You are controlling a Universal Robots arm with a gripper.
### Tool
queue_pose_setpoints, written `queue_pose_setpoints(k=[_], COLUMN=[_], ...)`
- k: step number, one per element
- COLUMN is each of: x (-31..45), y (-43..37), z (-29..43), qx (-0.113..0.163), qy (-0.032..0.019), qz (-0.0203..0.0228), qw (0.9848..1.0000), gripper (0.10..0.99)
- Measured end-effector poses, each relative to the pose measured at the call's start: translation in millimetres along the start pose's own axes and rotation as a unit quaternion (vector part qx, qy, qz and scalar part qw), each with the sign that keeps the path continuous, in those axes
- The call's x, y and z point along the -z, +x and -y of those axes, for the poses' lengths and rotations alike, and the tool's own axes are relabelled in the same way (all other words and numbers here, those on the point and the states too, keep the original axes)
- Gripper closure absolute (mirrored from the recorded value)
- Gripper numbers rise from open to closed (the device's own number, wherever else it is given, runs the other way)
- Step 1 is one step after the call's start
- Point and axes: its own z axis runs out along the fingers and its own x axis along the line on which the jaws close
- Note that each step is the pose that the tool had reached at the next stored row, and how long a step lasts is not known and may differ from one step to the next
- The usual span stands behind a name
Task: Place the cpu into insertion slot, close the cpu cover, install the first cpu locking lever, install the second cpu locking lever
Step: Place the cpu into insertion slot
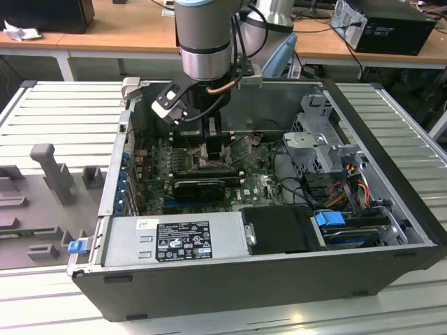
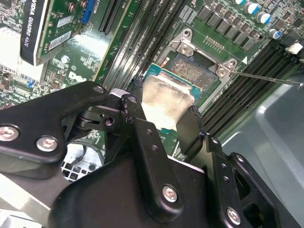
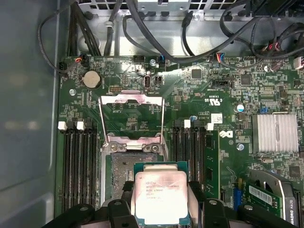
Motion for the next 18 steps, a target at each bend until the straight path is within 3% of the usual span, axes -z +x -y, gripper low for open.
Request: queue_pose_setpoints(k=[18], x=[-3.3], y=[0.0], z=[0.3], qx=[0.000], qy=[0.0000], qz=[0.0000], qw=[1.0000], gripper=[0.557])
